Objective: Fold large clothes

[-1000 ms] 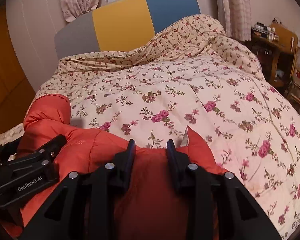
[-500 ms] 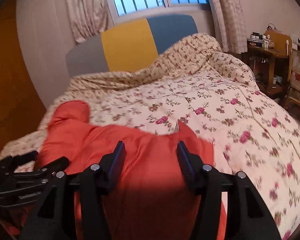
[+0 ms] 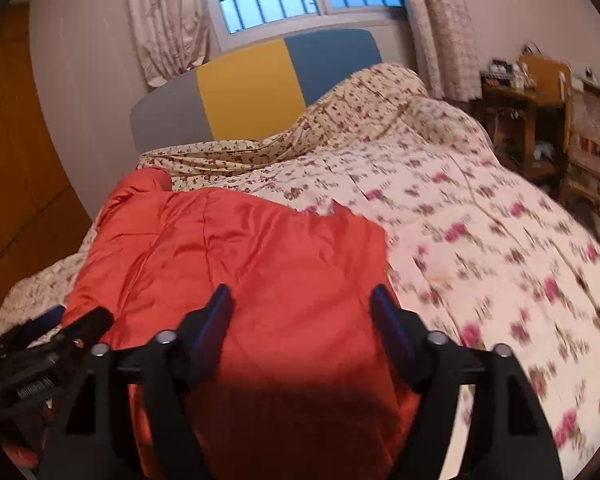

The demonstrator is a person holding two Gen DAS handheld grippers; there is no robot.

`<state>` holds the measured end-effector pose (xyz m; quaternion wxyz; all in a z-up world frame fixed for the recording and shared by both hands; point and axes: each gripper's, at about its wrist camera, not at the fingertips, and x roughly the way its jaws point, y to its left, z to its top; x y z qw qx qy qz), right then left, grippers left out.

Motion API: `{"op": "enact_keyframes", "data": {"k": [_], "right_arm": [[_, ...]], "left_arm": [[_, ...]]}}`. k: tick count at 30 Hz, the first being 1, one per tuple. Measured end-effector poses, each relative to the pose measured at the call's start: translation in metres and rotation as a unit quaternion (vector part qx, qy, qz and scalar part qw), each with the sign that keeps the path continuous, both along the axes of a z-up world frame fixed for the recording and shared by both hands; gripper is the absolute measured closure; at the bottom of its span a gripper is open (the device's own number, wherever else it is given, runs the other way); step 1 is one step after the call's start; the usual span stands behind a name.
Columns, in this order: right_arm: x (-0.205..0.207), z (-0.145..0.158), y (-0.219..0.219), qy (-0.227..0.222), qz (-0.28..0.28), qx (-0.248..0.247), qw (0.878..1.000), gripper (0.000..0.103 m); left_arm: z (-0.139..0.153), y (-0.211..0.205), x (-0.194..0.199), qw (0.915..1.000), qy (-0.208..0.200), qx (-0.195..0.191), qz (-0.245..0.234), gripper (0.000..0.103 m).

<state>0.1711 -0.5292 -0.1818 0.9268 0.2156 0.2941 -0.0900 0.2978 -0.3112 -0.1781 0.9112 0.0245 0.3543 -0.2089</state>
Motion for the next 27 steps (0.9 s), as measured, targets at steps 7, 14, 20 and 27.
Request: {"op": "enact_keyframes", "data": {"k": [7, 14, 20, 27], "right_arm": [[-0.024, -0.005, -0.012, 0.048, 0.022, 0.052, 0.997, 0.014], [-0.019, -0.02, -0.024, 0.079, 0.04, 0.09, 0.992, 0.007], [-0.007, -0.038, -0.037, 0.098, 0.065, 0.15, 0.982, 0.003], [-0.007, -0.045, -0.041, 0.095, 0.077, 0.18, 0.976, 0.003]], "left_arm": [[-0.009, 0.054, -0.002, 0.9959, 0.059, -0.069, -0.009, 0.003], [-0.012, 0.057, 0.001, 0.9897, 0.1, -0.088, -0.053, 0.003], [-0.022, 0.057, 0.009, 0.9825, 0.136, -0.107, -0.068, 0.003], [-0.032, 0.056, 0.007, 0.9723, 0.169, -0.142, -0.076, 0.003]]}}
